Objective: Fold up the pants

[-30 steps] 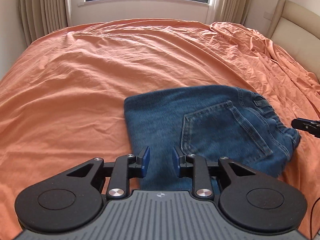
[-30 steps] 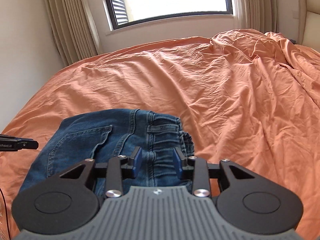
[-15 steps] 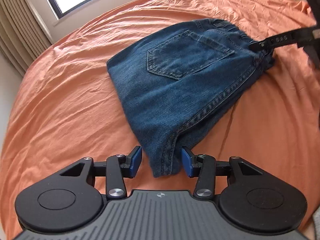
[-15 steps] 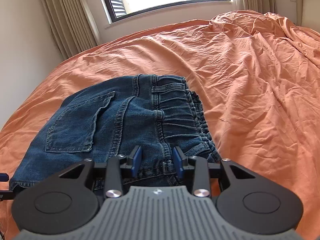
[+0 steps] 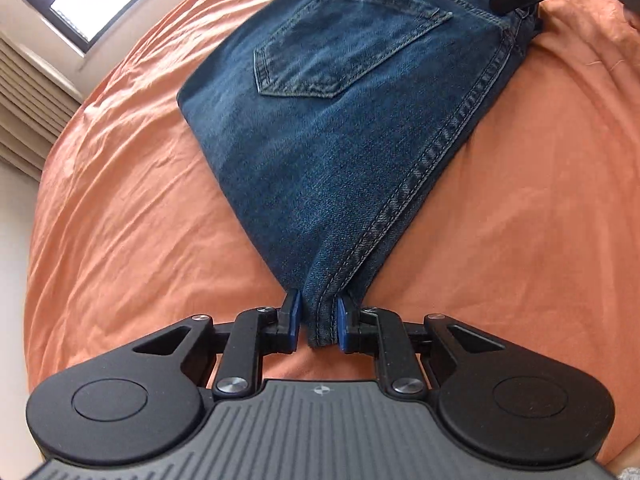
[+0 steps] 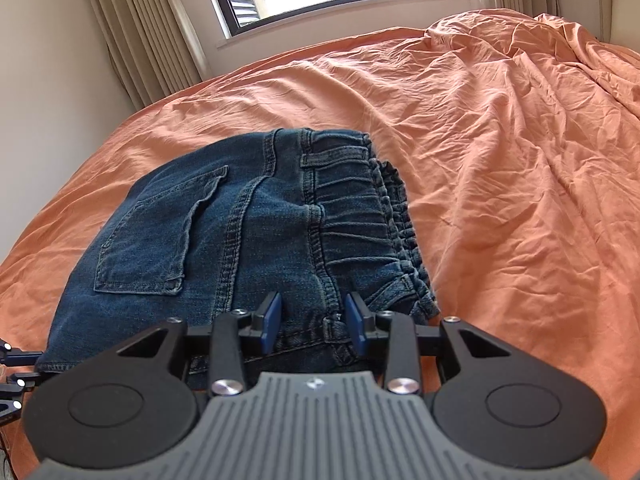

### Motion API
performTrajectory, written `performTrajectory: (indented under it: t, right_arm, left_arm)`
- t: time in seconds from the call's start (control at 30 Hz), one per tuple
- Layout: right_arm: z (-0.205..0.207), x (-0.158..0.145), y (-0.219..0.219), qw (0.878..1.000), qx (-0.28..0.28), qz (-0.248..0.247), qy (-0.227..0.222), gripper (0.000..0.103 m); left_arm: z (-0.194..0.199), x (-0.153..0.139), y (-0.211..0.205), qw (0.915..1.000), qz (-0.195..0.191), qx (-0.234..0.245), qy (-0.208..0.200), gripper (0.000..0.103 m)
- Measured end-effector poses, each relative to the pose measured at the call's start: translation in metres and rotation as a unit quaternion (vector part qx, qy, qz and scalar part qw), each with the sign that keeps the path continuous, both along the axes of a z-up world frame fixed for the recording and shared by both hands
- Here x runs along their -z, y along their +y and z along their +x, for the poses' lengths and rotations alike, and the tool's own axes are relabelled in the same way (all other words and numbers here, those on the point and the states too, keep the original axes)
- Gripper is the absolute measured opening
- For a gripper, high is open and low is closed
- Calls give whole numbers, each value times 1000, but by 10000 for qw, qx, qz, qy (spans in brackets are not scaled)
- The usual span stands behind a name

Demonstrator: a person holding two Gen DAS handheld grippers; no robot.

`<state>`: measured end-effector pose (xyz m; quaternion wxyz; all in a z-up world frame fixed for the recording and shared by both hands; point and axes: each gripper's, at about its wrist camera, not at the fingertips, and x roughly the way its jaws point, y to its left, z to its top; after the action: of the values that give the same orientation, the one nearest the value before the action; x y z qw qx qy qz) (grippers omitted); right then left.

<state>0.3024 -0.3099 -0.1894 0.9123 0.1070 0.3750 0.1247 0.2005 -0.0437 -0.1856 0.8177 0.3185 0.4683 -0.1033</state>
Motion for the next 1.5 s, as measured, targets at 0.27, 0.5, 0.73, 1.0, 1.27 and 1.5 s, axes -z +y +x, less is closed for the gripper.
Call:
performTrajectory:
  t: [0.27, 0.5, 0.73, 1.0, 1.27, 1.5]
  right_arm:
    - [-2, 5, 2, 9999, -25, -83, -87, 31]
    - [-28, -22, -25, 9951, 423, 812, -370, 57]
    - [-46, -13, -59, 9737, 1000, 2043, 108, 72]
    - [-30, 24, -81, 9360, 1417, 3142, 719, 73]
    - [2, 33, -78, 9462, 1449, 2798, 739, 72]
    - [24, 46, -72, 9457, 1127, 2947, 783, 72]
  left_arm:
    - [13, -14, 8, 9967, -525, -573, 228, 23]
    - [-6, -53, 30, 9820, -1609, -982, -74, 44]
    - [3, -80, 61, 9341, -3103, -1691, -506, 61]
    - [55, -43, 109, 8300, -4930, -2584, -346, 63]
    - [84, -6, 128, 8028, -5183, -2945, -68, 64]
    - [113, 12, 134, 7748, -5642, -2847, 137, 64]
